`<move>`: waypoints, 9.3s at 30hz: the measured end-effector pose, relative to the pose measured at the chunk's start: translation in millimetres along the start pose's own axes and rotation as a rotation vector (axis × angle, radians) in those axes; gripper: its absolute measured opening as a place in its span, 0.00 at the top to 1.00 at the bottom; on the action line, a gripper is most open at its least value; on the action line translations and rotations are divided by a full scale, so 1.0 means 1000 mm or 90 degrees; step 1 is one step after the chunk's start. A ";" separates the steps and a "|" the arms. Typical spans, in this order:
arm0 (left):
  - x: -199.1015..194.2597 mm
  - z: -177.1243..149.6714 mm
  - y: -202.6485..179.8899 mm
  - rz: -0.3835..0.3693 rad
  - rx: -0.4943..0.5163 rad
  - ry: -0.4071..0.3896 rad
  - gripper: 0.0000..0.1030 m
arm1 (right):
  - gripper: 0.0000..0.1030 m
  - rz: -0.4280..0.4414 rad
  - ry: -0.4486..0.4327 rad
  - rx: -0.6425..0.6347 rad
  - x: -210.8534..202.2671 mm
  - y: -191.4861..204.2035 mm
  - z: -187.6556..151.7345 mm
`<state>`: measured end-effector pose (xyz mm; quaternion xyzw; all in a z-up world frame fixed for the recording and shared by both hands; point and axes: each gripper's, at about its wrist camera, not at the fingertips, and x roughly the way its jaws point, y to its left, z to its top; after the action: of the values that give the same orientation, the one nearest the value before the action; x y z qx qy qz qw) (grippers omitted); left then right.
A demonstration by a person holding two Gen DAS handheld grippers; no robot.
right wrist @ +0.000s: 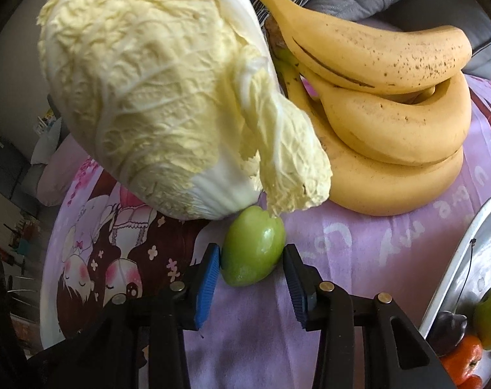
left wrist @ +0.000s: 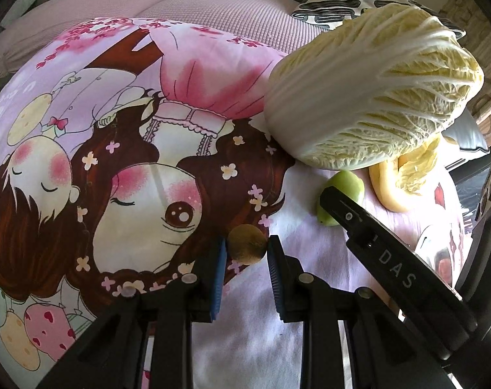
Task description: Organize fruits
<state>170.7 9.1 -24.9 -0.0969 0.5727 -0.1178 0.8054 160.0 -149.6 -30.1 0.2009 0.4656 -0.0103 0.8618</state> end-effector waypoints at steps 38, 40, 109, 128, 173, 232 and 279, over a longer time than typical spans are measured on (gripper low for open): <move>-0.048 -0.029 -0.026 -0.034 0.018 -0.036 0.74 | 0.91 -0.005 0.002 0.004 -0.094 -0.018 -0.051; -0.044 -0.027 -0.022 -0.036 0.013 -0.031 0.74 | 0.91 -0.023 0.003 0.001 -0.090 -0.018 -0.050; -0.056 -0.012 0.015 -0.110 -0.051 -0.048 0.74 | 0.43 -0.240 0.034 -0.167 -0.030 0.020 -0.043; -0.063 -0.023 -0.015 -0.124 0.006 -0.048 0.74 | 0.53 -0.120 -0.017 -0.120 -0.112 0.009 -0.067; -0.043 -0.126 -0.173 -0.086 0.278 0.057 0.35 | 0.51 -0.184 0.002 0.064 -0.180 -0.140 -0.114; -0.053 -0.153 -0.062 0.183 0.139 0.012 0.02 | 0.00 -0.228 -0.010 -0.032 -0.177 -0.104 -0.132; -0.051 -0.157 -0.067 0.180 0.161 0.036 0.02 | 0.00 -0.245 0.010 -0.024 -0.169 -0.108 -0.133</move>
<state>0.8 -42.4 -10.5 0.0900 0.5834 -0.0774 0.8035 -64.2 -230.3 5.0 0.0919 0.5024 -0.1645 0.8438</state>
